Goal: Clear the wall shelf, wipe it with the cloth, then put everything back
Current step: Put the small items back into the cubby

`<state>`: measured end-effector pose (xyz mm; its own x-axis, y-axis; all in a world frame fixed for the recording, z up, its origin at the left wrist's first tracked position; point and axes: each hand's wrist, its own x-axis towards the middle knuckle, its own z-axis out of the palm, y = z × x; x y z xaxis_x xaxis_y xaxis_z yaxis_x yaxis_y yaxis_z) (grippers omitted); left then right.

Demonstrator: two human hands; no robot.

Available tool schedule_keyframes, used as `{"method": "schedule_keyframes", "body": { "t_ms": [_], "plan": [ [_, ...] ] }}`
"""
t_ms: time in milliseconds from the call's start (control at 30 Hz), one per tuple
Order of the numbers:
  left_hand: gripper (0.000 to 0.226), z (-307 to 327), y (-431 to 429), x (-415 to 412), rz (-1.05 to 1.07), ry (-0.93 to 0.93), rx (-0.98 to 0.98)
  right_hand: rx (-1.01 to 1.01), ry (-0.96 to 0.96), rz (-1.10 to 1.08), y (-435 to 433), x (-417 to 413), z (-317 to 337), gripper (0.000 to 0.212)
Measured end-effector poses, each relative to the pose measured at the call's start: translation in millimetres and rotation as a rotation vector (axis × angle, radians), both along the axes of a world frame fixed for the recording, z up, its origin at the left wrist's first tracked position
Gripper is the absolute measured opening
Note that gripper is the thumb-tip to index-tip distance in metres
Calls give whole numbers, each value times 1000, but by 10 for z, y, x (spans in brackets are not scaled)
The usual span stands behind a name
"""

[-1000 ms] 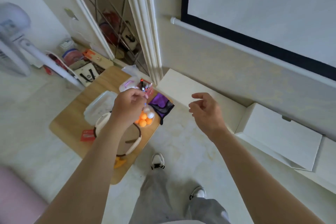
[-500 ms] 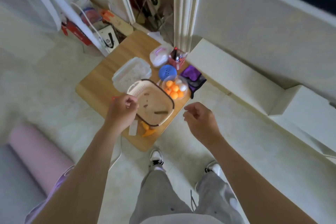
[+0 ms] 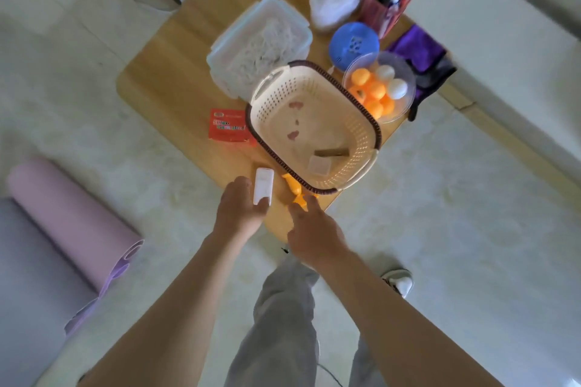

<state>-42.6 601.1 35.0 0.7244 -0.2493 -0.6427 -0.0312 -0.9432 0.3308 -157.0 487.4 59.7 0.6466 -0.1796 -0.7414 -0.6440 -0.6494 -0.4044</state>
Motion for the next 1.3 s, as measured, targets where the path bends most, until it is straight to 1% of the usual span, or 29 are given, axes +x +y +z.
{"method": "schedule_keyframes", "body": {
  "t_ms": [133, 167, 233, 300, 367, 433, 500, 567, 633, 700, 767, 900, 967, 1033, 1100, 1167, 1200, 1300],
  "plan": [
    [65, -443, -114, -3, -25, -59, 44, -106, 44, 127, -24, 78, -447, 70],
    [68, -513, -137, -5, -43, -92, 53, -117, 50, 148, -31, 65, -526, 72],
    [67, -613, -184, -9, -104, -155, 84, -146, 44, 171, -42, 33, -631, 74],
    [63, -660, -208, -6, -118, -186, 85, -184, -4, 175, -26, 12, -679, 71],
    [61, -660, -218, -7, -84, -186, 56, -224, -56, 173, -2, 8, -697, 65],
    [53, -680, -211, -13, -73, -171, 36, -266, -110, 171, 16, 1, -722, 58],
    [44, -676, -212, -12, -32, -108, 64, -317, -177, 150, 30, -28, -792, 57],
    [51, -647, -209, -3, 118, -4, 74, -339, -229, 126, 53, -71, -861, 56],
    [57, -596, -192, -21, 238, 55, 46, -345, -262, 132, 65, -128, -917, 55],
    [55, -527, -166, -53, 307, 91, 12, -325, -271, 161, 50, -189, -912, 54],
    [56, -447, -109, -92, 351, 103, -28, -297, -287, 194, 27, -286, -874, 49],
    [42, -256, 45, -190, 329, 148, -126, -236, -393, 263, 55, -625, -791, 46],
    [38, -98, 64, -285, 274, 154, -169, -239, -477, 233, 53, -822, -758, 44],
    [36, 85, 22, -406, 244, 163, -217, -234, -563, 186, 10, -1033, -666, 30],
    [39, 265, -55, -540, 286, 255, -297, -261, -642, 135, -46, -1287, -546, 20],
    [49, 407, -169, -683, 325, 415, -381, -285, -686, 69, -123, -1580, -447, 22],
    [47, 469, -265, -769, 308, 475, -406, -297, -695, 28, -183, -1729, -397, 21],
    [30, 597, -670, -1130, 191, 589, -428, -389, -736, -83, -441, -2185, -279, 15]
  ]
}}
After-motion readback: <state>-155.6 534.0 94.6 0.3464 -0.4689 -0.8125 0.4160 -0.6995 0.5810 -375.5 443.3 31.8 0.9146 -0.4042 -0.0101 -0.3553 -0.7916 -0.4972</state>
